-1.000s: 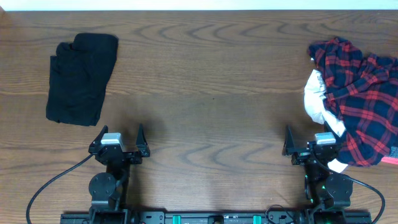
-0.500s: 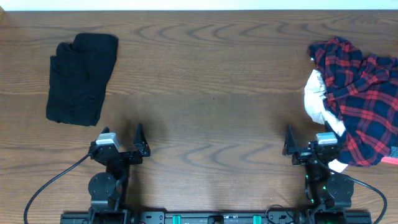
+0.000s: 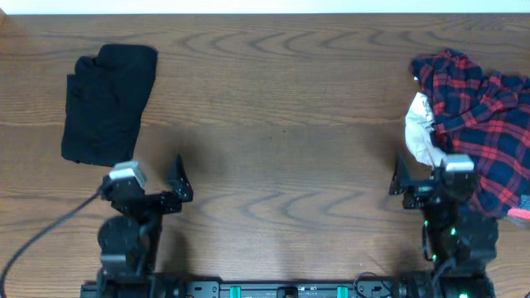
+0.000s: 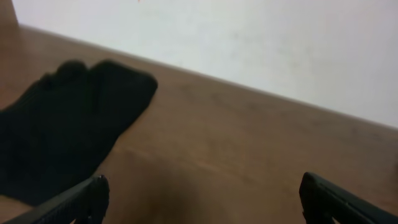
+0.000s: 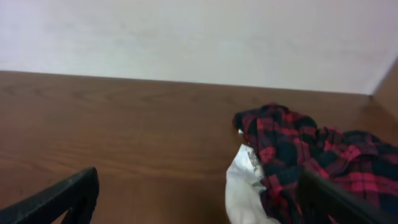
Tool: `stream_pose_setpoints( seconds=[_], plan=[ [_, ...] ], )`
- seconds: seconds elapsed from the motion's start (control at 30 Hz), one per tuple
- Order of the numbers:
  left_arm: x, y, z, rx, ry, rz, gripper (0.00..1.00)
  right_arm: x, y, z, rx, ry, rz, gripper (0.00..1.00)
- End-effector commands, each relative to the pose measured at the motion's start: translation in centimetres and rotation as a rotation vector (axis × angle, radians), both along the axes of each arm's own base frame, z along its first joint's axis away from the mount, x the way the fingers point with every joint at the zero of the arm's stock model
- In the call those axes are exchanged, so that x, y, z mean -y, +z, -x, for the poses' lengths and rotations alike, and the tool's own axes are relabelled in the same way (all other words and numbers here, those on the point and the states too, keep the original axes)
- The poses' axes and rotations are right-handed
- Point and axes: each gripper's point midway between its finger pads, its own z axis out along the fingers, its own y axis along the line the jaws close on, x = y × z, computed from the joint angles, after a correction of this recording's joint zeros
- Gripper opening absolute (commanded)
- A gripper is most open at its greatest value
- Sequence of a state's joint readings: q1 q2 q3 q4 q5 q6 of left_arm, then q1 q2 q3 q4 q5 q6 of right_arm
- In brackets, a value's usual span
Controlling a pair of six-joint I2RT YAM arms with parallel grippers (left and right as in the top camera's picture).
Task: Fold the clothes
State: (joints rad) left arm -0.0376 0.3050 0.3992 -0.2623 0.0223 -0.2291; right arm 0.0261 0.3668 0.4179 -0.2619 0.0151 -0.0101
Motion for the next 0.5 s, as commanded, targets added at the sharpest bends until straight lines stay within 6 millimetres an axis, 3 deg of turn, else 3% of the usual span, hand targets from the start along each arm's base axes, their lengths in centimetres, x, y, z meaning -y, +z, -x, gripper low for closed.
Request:
stream_pose_setpoints(
  seconds=[0.0,0.27,0.47],
  plan=[
    [0.1,1.4,-0.9,-0.074,0.001,0.001,0.98,0.3,1.4,-1.2,-0.059,-0.020,-0.013,0.99],
    [0.1,0.5,-2.1,-0.364,0.002,-0.011,0.98,-0.6,0.7,-4.7,-0.399,0.025,-0.023,0.99],
    [0.1,-0.7,-2.3,-0.473,0.002,-0.016,0.98,-1.5,-0.2,-5.2,-0.684,0.068,-0.050,0.99]
  ],
)
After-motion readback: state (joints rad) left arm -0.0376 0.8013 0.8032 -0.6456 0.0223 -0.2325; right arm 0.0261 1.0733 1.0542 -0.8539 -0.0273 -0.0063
